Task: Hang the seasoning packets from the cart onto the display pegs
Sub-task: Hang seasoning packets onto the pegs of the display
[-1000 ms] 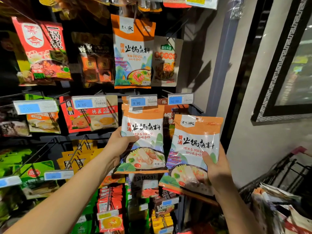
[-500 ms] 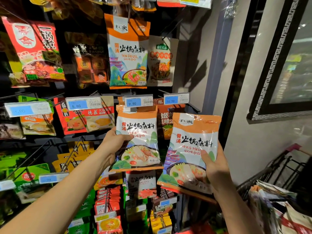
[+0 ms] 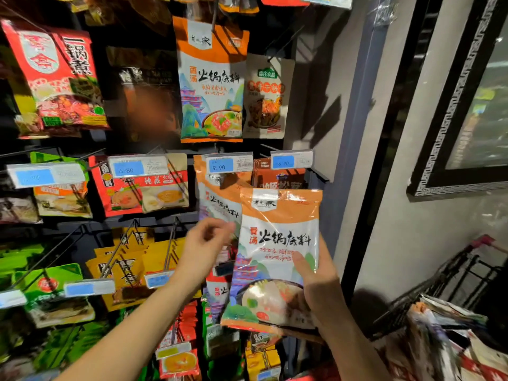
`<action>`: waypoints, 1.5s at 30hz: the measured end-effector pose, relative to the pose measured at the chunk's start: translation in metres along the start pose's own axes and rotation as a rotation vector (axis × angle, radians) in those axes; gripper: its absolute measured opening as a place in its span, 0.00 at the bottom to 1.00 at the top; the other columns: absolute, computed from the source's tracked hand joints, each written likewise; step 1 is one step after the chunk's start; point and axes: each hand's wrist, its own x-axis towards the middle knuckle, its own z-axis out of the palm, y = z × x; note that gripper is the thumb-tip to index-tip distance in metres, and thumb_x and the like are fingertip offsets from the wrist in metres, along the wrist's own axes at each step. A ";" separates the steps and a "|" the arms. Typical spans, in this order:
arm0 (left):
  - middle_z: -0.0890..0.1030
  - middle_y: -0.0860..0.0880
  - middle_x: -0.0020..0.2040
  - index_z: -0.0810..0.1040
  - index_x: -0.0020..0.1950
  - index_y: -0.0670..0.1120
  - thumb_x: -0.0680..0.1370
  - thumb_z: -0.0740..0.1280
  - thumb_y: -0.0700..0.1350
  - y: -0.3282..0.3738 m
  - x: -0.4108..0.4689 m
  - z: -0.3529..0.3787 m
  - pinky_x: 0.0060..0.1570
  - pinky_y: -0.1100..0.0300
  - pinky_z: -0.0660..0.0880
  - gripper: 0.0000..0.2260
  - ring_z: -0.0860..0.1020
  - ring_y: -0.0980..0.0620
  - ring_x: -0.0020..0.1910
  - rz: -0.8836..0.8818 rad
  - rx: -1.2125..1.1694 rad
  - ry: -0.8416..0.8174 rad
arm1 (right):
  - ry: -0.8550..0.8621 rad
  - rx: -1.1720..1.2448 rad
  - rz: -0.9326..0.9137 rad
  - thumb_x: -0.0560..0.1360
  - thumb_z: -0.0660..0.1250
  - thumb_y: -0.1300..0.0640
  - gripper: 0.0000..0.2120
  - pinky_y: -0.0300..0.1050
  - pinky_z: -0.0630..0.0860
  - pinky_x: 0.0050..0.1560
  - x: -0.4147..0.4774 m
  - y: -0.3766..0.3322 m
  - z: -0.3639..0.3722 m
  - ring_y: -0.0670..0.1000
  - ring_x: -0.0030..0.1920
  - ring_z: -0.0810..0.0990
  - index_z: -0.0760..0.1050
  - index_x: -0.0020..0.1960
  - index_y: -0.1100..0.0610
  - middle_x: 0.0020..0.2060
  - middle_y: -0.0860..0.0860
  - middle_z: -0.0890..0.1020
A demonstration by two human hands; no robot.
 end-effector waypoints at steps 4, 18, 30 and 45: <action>0.83 0.47 0.52 0.74 0.56 0.55 0.63 0.80 0.66 -0.002 -0.018 0.007 0.53 0.45 0.79 0.29 0.82 0.45 0.50 -0.067 0.081 -0.169 | -0.013 0.018 -0.002 0.83 0.65 0.63 0.20 0.44 0.83 0.55 0.000 0.004 0.021 0.51 0.61 0.84 0.70 0.73 0.52 0.63 0.52 0.83; 0.86 0.52 0.58 0.77 0.65 0.47 0.77 0.75 0.44 -0.021 -0.024 0.011 0.61 0.51 0.78 0.18 0.83 0.49 0.59 -0.205 -0.248 -0.197 | 0.040 0.074 0.166 0.86 0.58 0.52 0.09 0.43 0.83 0.38 -0.013 -0.008 0.017 0.49 0.48 0.88 0.75 0.62 0.47 0.51 0.49 0.87; 0.87 0.46 0.53 0.80 0.62 0.45 0.81 0.69 0.39 -0.016 -0.002 -0.019 0.49 0.55 0.81 0.10 0.86 0.50 0.49 -0.250 -0.265 -0.046 | 0.157 -0.126 0.106 0.85 0.58 0.63 0.14 0.35 0.80 0.39 -0.010 -0.010 -0.005 0.43 0.47 0.86 0.76 0.64 0.51 0.48 0.43 0.87; 0.87 0.48 0.54 0.80 0.63 0.46 0.80 0.71 0.39 -0.013 0.041 -0.017 0.50 0.55 0.81 0.12 0.86 0.50 0.51 -0.220 -0.244 0.037 | 0.214 -0.135 0.109 0.85 0.58 0.62 0.13 0.32 0.78 0.34 -0.001 -0.012 -0.020 0.39 0.43 0.85 0.73 0.68 0.54 0.54 0.50 0.84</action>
